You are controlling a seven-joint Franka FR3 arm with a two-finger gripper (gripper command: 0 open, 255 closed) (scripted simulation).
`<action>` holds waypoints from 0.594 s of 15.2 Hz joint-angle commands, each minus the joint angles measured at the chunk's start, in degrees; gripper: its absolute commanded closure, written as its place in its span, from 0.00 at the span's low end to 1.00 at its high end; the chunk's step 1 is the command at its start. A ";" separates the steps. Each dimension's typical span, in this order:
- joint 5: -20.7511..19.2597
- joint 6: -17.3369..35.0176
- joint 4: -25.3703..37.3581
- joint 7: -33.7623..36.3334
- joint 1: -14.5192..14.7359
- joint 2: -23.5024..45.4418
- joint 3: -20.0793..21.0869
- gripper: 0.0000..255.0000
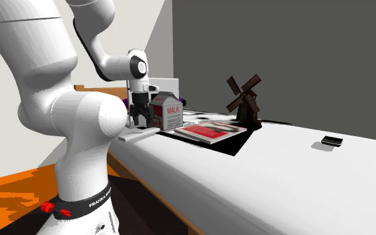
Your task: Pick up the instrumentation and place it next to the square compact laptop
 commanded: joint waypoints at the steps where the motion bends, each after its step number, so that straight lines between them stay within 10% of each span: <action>1: 0.18 -4.18 1.52 -0.11 0.14 -2.59 -0.14 0.00; 9: 0.21 -5.98 2.43 -0.16 0.18 -3.48 -0.21 0.00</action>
